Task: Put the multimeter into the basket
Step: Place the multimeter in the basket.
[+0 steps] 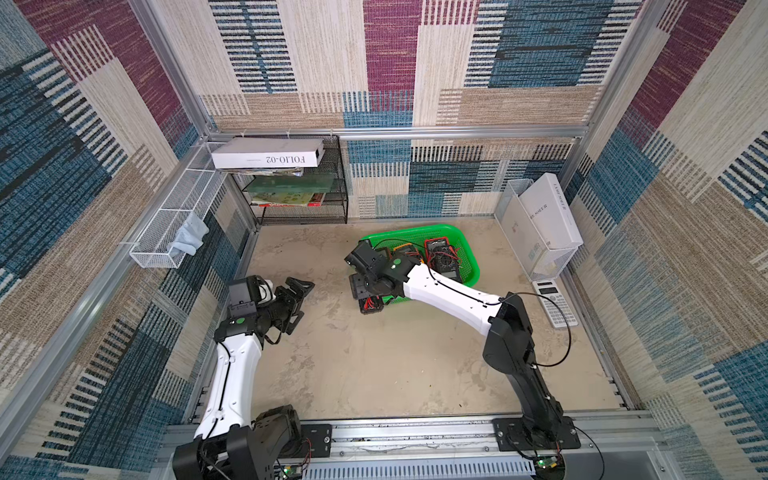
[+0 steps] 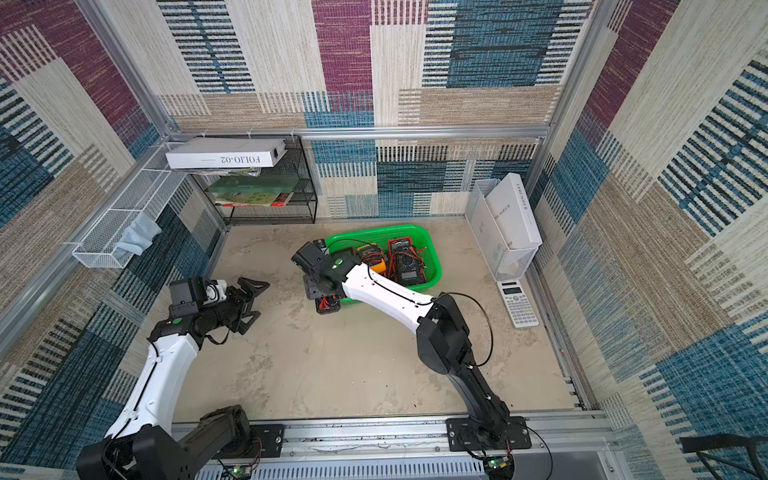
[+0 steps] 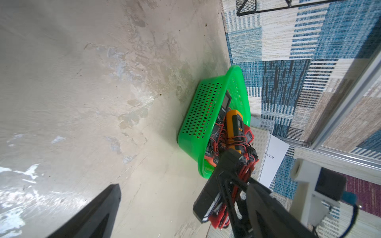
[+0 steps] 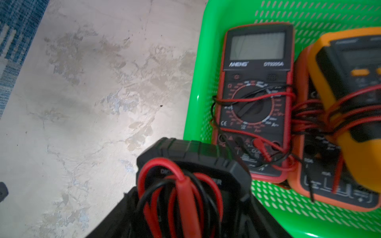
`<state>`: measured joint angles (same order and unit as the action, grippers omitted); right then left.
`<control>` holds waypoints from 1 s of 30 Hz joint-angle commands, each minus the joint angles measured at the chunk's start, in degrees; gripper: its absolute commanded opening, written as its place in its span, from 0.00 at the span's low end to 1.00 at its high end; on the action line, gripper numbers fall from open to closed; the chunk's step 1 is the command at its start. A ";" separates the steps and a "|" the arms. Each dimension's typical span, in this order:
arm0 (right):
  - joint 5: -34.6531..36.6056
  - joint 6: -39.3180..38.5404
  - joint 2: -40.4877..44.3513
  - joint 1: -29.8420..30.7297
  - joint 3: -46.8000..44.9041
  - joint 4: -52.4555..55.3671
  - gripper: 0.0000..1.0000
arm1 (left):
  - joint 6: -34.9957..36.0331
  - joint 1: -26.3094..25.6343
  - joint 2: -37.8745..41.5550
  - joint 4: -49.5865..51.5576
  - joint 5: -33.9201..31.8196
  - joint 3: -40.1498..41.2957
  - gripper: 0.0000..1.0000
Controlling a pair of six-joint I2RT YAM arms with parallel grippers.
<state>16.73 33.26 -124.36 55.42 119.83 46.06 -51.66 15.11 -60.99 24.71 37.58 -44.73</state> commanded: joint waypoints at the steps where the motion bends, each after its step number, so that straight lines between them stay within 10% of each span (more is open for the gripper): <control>1: 0.15 -2.41 -0.68 -1.53 2.26 0.43 0.61 | -1.65 -1.43 -0.89 -3.67 2.03 -1.16 1.00; 30: -1.43 -7.50 -10.53 -10.49 12.53 -0.89 0.62 | 6.43 -12.19 -7.10 0.11 -0.04 -13.32 1.00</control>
<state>15.77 26.02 -134.23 45.17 131.70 46.39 -46.44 3.31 -68.01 24.12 37.47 -57.41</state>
